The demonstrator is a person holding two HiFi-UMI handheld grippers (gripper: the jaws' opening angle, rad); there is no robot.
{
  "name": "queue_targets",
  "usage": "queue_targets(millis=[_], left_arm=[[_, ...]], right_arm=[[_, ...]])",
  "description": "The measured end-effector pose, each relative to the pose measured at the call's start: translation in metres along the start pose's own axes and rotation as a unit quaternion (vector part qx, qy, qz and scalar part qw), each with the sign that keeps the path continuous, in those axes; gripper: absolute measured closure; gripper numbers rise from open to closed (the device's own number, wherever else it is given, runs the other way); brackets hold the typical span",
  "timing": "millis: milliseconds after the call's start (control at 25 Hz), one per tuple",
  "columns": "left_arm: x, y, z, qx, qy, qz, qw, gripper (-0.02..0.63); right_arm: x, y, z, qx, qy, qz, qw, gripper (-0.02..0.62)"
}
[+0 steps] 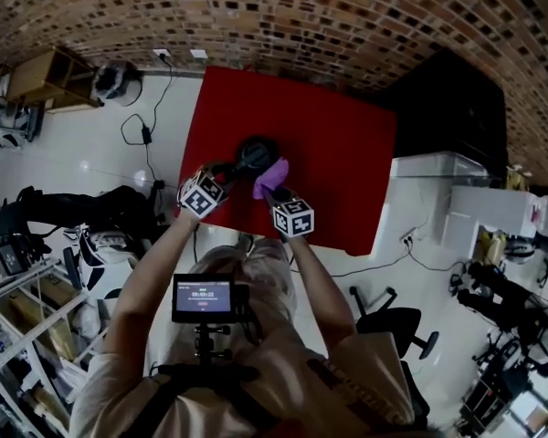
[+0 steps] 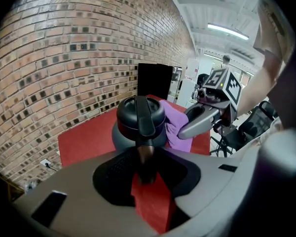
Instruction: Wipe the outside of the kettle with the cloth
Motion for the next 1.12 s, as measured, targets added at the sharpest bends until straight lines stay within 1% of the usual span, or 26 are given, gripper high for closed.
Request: queue_targets(millis=[80, 200, 320, 400, 440, 520, 640, 720, 800, 880, 920, 1000, 1120], left_arm=[[0.002, 0.0, 0.001, -0.002, -0.002, 0.0, 1.0, 0.489], [0.002, 0.003, 0.0, 0.001, -0.007, -0.004, 1.0, 0.489], [0.0, 0.004, -0.002, 0.004, -0.007, -0.006, 0.9999, 0.489], [0.001, 0.003, -0.001, 0.004, -0.007, -0.006, 1.0, 0.489], [0.001, 0.004, -0.001, 0.004, -0.007, -0.005, 1.0, 0.489], [0.001, 0.005, 0.0, 0.003, -0.007, -0.003, 1.0, 0.489], [0.001, 0.004, 0.0, 0.002, -0.004, -0.006, 1.0, 0.489], [0.002, 0.004, 0.0, 0.003, -0.007, -0.013, 0.9999, 0.489], [0.004, 0.005, 0.0, 0.005, -0.014, -0.017, 0.9997, 0.488], [0.004, 0.005, 0.0, 0.004, -0.019, -0.015, 0.9997, 0.489], [0.004, 0.005, 0.0, 0.003, -0.019, -0.014, 0.9997, 0.489], [0.004, 0.005, -0.001, 0.003, -0.019, -0.014, 0.9997, 0.489], [0.001, 0.007, 0.0, 0.009, -0.016, -0.013, 0.9998, 0.488]], right_arm=[[-0.003, 0.027, -0.014, 0.038, 0.003, -0.022, 0.999, 0.512], [-0.012, 0.065, -0.047, 0.097, -0.002, -0.057, 0.994, 0.512], [-0.025, 0.101, -0.082, 0.168, -0.01, -0.079, 0.983, 0.511], [-0.028, 0.112, -0.093, 0.197, -0.028, -0.099, 0.975, 0.509], [-0.026, 0.112, -0.092, 0.2, -0.038, -0.106, 0.973, 0.509], [-0.016, 0.104, -0.077, 0.185, -0.053, -0.103, 0.976, 0.509], [0.002, 0.071, -0.028, 0.114, -0.055, -0.087, 0.988, 0.511], [0.021, 0.043, 0.003, 0.071, -0.059, -0.058, 0.994, 0.511], [0.041, 0.024, 0.015, 0.042, -0.067, -0.038, 0.996, 0.511], [0.055, 0.005, 0.011, 0.022, -0.074, -0.039, 0.996, 0.511], [0.058, -0.002, 0.003, 0.022, -0.072, -0.042, 0.996, 0.511], [0.05, -0.003, -0.02, 0.041, -0.056, -0.05, 0.996, 0.511], [0.034, 0.023, -0.053, 0.083, -0.037, -0.07, 0.993, 0.512]])
Point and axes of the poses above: the fingertips, and each gripper's own axes: z backward along the fingers, x to its left, y out of its underside, the point moved 3 cm from there along z, backward along the fingers, and after that the axes turned 15 degrees about z, right-handed, at the moved point
